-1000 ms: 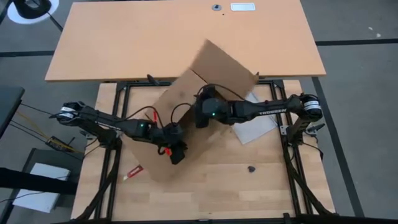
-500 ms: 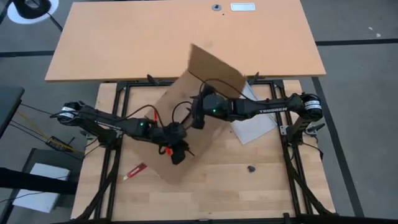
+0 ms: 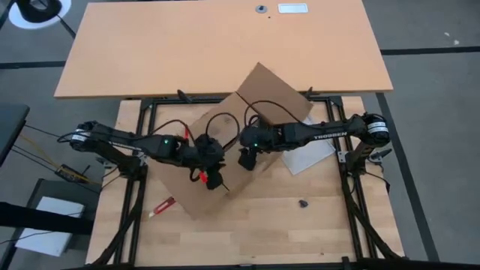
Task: Unpack boxes
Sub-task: Open the cardboard box using the cutter
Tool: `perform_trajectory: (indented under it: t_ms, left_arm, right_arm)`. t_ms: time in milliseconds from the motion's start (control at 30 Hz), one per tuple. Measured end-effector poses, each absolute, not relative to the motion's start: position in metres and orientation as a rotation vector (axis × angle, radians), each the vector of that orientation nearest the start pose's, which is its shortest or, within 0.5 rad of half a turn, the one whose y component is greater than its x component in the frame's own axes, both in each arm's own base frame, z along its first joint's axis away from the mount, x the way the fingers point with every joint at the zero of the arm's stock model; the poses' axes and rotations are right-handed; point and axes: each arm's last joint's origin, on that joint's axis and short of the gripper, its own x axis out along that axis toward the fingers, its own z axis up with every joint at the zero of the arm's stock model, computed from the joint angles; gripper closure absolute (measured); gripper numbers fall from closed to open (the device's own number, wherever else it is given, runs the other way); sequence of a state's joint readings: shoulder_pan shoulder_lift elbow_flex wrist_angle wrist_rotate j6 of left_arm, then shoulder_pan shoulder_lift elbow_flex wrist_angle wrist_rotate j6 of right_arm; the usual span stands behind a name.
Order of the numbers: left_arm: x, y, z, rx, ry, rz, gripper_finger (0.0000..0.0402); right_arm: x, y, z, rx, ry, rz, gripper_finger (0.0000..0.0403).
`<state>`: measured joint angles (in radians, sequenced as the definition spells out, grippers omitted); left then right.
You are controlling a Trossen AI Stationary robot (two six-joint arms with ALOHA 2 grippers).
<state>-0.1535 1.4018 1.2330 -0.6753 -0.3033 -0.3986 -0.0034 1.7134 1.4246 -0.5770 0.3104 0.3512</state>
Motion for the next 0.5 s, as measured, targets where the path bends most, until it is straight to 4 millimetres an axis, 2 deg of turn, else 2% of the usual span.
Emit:
perform_trajectory:
  t_ms: [100,233,433,500]
  left_arm:
    - [0.29,-0.029,0.31,-0.2,0.777,0.306,0.0308]
    - [0.289,-0.022,0.298,-0.152,0.832,0.301,0.0308]
    - [0.293,-0.019,0.284,0.174,0.912,0.258,0.0308]
    - [0.297,-0.019,0.279,0.225,0.932,0.245,0.0308]
  right_arm:
    - [0.37,-0.014,0.279,0.247,0.794,-0.474,0.0174]
    - [0.368,-0.017,0.277,0.305,0.814,-0.517,0.0174]
    - [0.366,-0.017,0.273,0.311,0.835,-0.525,0.0174]
    - [0.365,-0.017,0.271,0.323,0.844,-0.535,0.0174]
